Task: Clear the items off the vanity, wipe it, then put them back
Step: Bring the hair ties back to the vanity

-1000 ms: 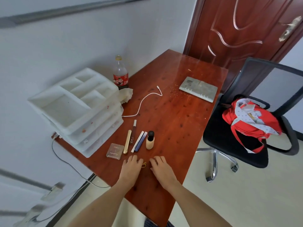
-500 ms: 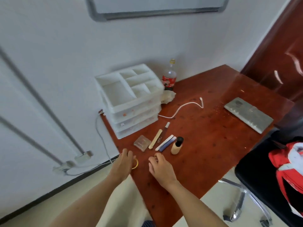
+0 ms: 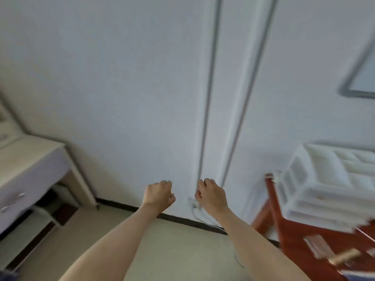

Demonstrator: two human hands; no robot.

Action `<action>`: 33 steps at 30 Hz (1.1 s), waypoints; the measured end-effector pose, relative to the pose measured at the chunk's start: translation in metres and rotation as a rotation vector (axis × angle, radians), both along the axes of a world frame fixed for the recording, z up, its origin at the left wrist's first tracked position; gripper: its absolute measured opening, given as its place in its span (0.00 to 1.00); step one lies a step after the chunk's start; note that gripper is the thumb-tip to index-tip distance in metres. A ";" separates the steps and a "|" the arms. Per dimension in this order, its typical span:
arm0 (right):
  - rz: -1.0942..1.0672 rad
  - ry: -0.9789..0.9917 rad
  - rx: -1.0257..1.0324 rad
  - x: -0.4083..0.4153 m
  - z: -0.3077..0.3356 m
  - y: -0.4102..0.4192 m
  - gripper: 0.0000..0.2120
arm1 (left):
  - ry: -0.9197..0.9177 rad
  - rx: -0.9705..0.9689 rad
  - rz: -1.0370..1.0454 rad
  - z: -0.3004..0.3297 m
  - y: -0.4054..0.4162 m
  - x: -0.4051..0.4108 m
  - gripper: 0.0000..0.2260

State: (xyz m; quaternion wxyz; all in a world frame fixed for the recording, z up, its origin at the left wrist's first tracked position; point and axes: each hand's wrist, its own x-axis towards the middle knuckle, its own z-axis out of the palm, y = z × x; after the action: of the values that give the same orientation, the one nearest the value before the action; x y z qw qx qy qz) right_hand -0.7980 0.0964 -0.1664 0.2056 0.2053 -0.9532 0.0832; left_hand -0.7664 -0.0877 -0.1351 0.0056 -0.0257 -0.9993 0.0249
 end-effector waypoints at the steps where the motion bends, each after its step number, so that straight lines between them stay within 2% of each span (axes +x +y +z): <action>1: 0.054 0.005 -0.017 -0.005 0.005 -0.033 0.10 | 0.003 0.002 0.052 0.005 -0.031 0.004 0.07; 6: 0.303 0.010 -0.059 -0.025 0.026 -0.201 0.07 | 0.047 0.002 0.292 0.032 -0.175 0.034 0.05; 8: 0.413 -0.006 -0.072 -0.025 0.036 -0.261 0.06 | 0.060 0.004 0.382 0.041 -0.225 0.048 0.08; 14: 0.710 0.057 -0.044 -0.020 0.065 -0.421 0.13 | 0.126 -0.015 0.655 0.060 -0.346 0.081 0.10; 18: 0.906 -0.040 -0.041 -0.013 0.062 -0.523 0.09 | 0.121 -0.011 0.847 0.057 -0.417 0.100 0.12; 21: 1.055 -0.024 -0.004 -0.011 0.057 -0.587 0.06 | 0.119 0.002 0.985 0.053 -0.463 0.105 0.10; 25: 1.202 0.001 0.036 -0.010 0.057 -0.660 0.10 | 0.146 0.013 1.168 0.052 -0.517 0.112 0.08; 31: 1.386 -0.099 0.067 0.002 0.042 -0.748 0.03 | 0.157 0.015 1.327 0.041 -0.580 0.125 0.09; 33: 1.410 -0.132 0.076 0.008 0.032 -0.776 0.07 | 0.143 0.026 1.362 0.032 -0.603 0.130 0.10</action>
State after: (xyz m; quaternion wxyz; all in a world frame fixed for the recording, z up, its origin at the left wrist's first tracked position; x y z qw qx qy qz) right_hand -0.7903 -0.6793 -0.1348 0.0374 0.7751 -0.6059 0.1754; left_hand -0.6361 -0.6907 -0.1033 0.0550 0.6103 -0.7902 0.0125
